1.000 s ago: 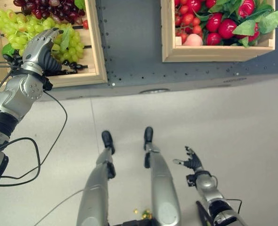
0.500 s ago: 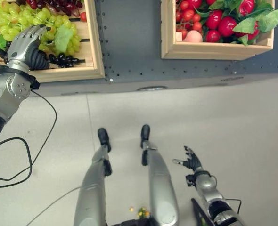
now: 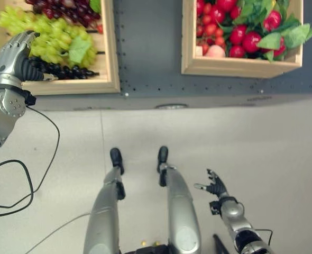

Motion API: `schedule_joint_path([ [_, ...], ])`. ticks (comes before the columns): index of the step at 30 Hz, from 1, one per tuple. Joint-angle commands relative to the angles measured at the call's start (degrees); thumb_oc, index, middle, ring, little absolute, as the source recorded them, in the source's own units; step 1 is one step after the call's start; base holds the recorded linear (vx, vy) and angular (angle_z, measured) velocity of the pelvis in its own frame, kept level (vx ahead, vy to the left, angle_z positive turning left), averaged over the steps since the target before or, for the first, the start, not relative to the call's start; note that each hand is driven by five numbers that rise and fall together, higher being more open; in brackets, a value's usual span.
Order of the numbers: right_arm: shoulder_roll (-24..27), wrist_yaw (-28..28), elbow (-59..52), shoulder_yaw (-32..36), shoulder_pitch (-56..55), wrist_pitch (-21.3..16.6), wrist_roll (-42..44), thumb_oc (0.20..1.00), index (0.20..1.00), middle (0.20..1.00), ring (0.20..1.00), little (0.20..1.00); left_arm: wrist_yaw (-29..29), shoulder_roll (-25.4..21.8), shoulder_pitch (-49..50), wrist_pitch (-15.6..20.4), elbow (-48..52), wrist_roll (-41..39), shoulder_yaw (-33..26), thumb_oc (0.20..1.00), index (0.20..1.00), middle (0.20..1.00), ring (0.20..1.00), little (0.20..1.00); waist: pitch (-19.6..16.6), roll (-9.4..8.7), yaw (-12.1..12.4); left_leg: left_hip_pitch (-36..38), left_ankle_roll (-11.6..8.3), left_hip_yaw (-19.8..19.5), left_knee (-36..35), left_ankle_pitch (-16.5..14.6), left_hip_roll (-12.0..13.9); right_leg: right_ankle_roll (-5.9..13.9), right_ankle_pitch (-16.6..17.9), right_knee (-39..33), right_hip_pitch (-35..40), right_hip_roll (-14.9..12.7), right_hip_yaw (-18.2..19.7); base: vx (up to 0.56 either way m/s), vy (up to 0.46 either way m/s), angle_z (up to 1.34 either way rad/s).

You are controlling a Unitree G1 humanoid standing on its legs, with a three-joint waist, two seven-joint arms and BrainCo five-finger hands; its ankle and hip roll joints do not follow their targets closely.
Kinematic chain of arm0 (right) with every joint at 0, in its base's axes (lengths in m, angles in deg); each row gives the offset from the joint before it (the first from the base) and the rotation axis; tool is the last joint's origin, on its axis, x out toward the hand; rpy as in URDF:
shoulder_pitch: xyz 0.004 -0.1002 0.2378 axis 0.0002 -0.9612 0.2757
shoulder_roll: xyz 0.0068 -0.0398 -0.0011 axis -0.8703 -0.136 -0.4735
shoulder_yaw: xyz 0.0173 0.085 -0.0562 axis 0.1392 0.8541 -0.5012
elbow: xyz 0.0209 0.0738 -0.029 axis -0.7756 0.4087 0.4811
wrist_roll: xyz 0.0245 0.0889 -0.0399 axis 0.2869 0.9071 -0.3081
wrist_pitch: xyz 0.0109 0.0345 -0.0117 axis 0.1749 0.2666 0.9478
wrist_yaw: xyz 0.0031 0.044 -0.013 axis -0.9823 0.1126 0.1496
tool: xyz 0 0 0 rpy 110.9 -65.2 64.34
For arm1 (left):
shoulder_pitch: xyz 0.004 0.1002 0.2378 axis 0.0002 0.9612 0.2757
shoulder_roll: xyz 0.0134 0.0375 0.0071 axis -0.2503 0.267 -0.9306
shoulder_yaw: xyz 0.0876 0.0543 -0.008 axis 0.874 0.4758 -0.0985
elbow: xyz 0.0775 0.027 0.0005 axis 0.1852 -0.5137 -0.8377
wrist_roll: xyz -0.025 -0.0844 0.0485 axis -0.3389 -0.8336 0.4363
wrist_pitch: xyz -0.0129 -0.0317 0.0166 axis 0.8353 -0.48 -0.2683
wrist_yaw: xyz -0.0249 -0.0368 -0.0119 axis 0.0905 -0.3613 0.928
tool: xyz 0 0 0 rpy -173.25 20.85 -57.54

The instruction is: Pick up the fruits from the basket on one side to the basket on the other side

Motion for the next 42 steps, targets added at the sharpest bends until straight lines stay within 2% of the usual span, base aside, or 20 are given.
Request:
schedule_joint_path([
  [1,2.8,1.4,-0.3,1.0,-3.0,-0.9,0.1,1.000,1.000,1.000,1.000,1.000,-2.7,-2.2,3.4,0.8,0.9,-2.0,-5.0,1.000,1.000,1.000,1.000,1.000,-0.9,0.67,0.4,-0.1,-0.06,3.6,-4.7,3.1,2.9,7.35,4.4,-13.4,7.9,2.8,2.9,0.07,0.067,0.00],
  [4,2.6,1.7,1.0,-0.2,-2.1,-0.7,-1.3,1.000,1.000,1.000,1.000,1.000,-3.3,-2.7,6.8,1.0,0.3,-3.1,-7.5,1.000,1.000,1.000,1.000,1.000,0.3,-0.18,1.8,2.7,0.68,1.7,-4.9,1.7,3.1,8.40,3.5,-12.6,9.8,3.2,5.1,0.16,0.264,-0.19],
  [7,2.3,1.8,1.6,0.8,-2.0,-0.5,-0.8,1.000,1.000,1.000,1.000,1.000,-3.6,-2.5,6.2,1.2,0.4,-2.5,-6.9,1.000,1.000,1.000,1.000,1.000,0.3,-0.39,1.7,3.2,2.12,2.4,-3.8,0.1,0.4,9.66,4.1,-9.8,9.1,1.7,7.5,0.12,0.285,-0.39],
  [9,1.9,1.6,2.5,1.5,-2.4,-0.2,-0.2,1.000,1.000,1.000,1.000,1.000,-2.9,-2.4,5.1,1.1,0.3,-1.4,-5.3,1.000,1.000,1.000,1.000,1.000,0.6,-0.11,1.2,4.3,3.91,3.6,-2.2,-2.4,-1.7,11.00,7.7,-2.8,7.0,-0.5,8.7,0.14,0.344,0.04],
  [11,1.7,1.7,2.8,1.5,-2.3,0.1,-0.2,1.000,1.000,1.000,1.000,1.000,-3.1,-3.1,4.2,1.1,-0.3,-1.2,-4.3,1.000,1.000,1.000,1.000,1.000,1.3,0.04,0.6,5.9,5.66,5.4,-1.0,-4.5,-2.4,10.53,11.4,6.0,2.3,-1.9,9.8,0.17,0.394,0.18],
  [12,1.5,1.7,2.6,1.7,-2.4,0.0,0.0,1.000,1.000,1.000,1.000,1.000,-2.9,-2.8,4.1,1.0,-0.5,-1.3,-4.2,1.000,1.000,1.000,1.000,1.000,1.3,0.39,0.2,6.0,5.90,5.9,-0.1,-5.2,-2.3,10.24,11.2,8.6,0.0,-1.9,9.4,0.20,0.292,0.02],
  [15,1.3,1.8,2.7,1.6,-2.3,-0.1,0.4,1.000,1.000,1.000,1.000,1.000,-3.5,-2.9,3.4,1.3,-0.5,-1.8,-3.8,1.000,1.000,1.000,1.000,1.000,1.3,0.15,-1.1,7.4,5.48,6.8,1.1,-7.8,-3.9,9.65,10.3,-2.1,-2.2,-1.2,5.9,0.24,0.099,-0.36],
  [16,1.2,1.8,2.6,1.3,-2.3,-0.2,0.1,1.000,1.000,1.000,1.000,1.000,-3.8,-2.5,3.7,1.5,-1.1,-2.2,-4.1,1.000,1.000,1.000,1.000,1.000,1.3,-0.50,-2.2,8.3,5.19,6.8,1.3,-9.1,-5.2,10.16,11.5,-10.3,-2.4,-0.9,5.7,0.34,-0.043,-0.32],
  [18,1.2,2.0,2.7,0.6,-2.7,-0.1,-1.0,1.000,1.000,1.000,1.000,1.000,-3.5,-1.4,3.8,1.8,-2.0,-2.5,-4.0,1.000,1.000,1.000,1.000,1.000,1.3,-0.52,-3.5,10.3,4.98,6.2,1.3,-10.7,-6.4,11.35,13.8,-19.8,-1.6,-0.1,5.3,0.36,-0.092,-0.14],
  [20,1.3,1.9,2.4,0.5,-3.3,0.1,-1.6,1.000,1.000,1.000,1.000,1.000,-3.4,-0.4,4.3,1.9,-1.5,-2.5,-4.2,1.000,1.000,1.000,1.000,1.000,1.3,0.01,-3.9,11.4,5.02,5.7,2.1,-12.0,-7.0,11.70,14.8,-20.8,-1.3,-0.5,5.1,0.33,-0.132,0.33],
  [23,1.7,1.8,2.9,0.8,-4.3,0.4,-2.0,1.000,1.000,1.000,1.000,1.000,-3.1,1.2,5.8,2.4,-0.1,-2.8,-5.4,1.000,1.000,1.000,1.000,1.000,1.3,1.18,-4.0,12.8,3.94,4.9,6.6,-14.2,-6.9,10.01,14.2,-19.3,2.5,-0.4,5.9,0.29,-0.223,0.30],
  [24,2.0,1.6,2.8,0.8,-4.8,0.3,-2.2,1.000,1.000,1.000,1.000,1.000,-3.3,2.5,7.4,2.5,0.6,-3.2,-6.0,1.000,1.000,1.000,1.000,1.000,1.3,1.50,-4.0,12.2,2.81,4.6,10.9,-14.1,-6.1,9.03,12.8,-18.2,3.9,0.3,5.7,0.26,-0.285,0.31],
  [26,2.8,1.7,2.4,0.8,-4.9,0.4,-2.3,1.000,1.000,1.000,1.000,1.000,-3.3,4.0,8.4,2.6,1.9,-4.1,-6.6,1.000,1.000,1.000,1.000,1.000,1.3,1.75,-3.3,7.1,0.29,4.2,21.5,-9.3,-3.9,7.17,10.4,-16.7,5.3,0.1,4.3,0.21,-0.302,0.37],
  [27,3.1,2.4,2.4,0.9,-4.7,0.2,-2.2,1.000,1.000,1.000,1.000,1.000,-3.5,4.4,8.5,2.7,1.9,-4.2,-6.0,1.000,1.000,1.000,1.000,1.000,1.3,1.80,-3.0,3.4,-0.44,3.3,26.3,-6.8,-3.5,6.17,9.5,-15.9,5.7,0.1,4.1,0.16,-0.273,0.26],
  [28,3.3,2.5,2.0,0.9,-4.4,0.2,-2.1,1.000,1.000,1.000,1.000,1.000,-3.6,4.4,8.2,2.6,1.6,-4.2,-5.6,1.000,1.000,1.000,1.000,1.000,1.3,1.48,-2.7,1.7,-0.44,2.3,26.9,-6.7,-4.5,5.98,9.2,-16.1,6.2,0.4,4.3,0.14,-0.232,0.38],
  [30,3.2,2.8,1.2,0.1,-4.3,-0.2,-2.3,1.000,1.000,1.000,1.000,1.000,-4.4,4.0,6.4,2.8,0.6,-4.3,-4.5,1.000,1.000,1.000,1.000,1.000,1.3,1.30,-2.9,-0.4,0.76,4.1,16.1,-6.3,-2.5,6.71,8.6,-17.1,7.1,1.4,3.6,0.19,-0.112,0.28],
  [32,3.2,3.5,1.6,-0.5,-4.2,-0.3,-2.6,1.000,1.000,1.000,1.000,1.000,-4.6,3.6,6.8,2.6,0.6,-4.4,-4.4,1.000,1.000,1.000,1.000,1.000,1.3,2.38,-1.2,0.5,0.91,3.5,1.5,0.2,-0.7,7.20,8.2,-17.0,7.3,3.7,3.8,0.26,0.110,0.21],
  [33,3.5,3.8,1.4,-1.2,-4.1,-0.4,-3.9,1.000,1.000,1.000,1.000,1.000,-4.8,2.8,9.1,3.0,1.8,-4.7,-6.6,1.000,1.000,1.000,1.000,1.000,1.3,2.75,-0.1,3.0,1.24,2.1,-3.9,0.7,-0.1,7.55,7.0,-14.5,6.4,4.7,4.3,0.19,0.163,0.02],
  [36,3.7,3.9,1.6,-1.8,-3.2,-0.7,-4.8,1.000,1.000,1.000,1.000,1.000,-5.4,2.8,9.0,3.0,1.4,-5.0,-7.0,1.000,1.000,1.000,1.000,1.000,1.3,2.24,-0.5,1.6,1.92,2.8,-1.0,-0.2,-1.2,7.80,7.4,-11.3,3.2,3.7,5.1,0.08,0.142,-0.60],
  [42,2.7,3.6,1.9,-1.7,-2.2,-0.3,-4.5,1.000,1.000,1.000,1.000,1.000,-5.8,0.2,4.3,3.0,1.0,-5.1,-5.4,1.000,1.000,1.000,1.000,1.000,1.3,1.27,-1.1,0.5,2.68,4.1,-0.8,-1.1,-2.2,7.91,8.1,-13.5,2.1,3.7,7.0,0.07,0.089,-0.35],
])
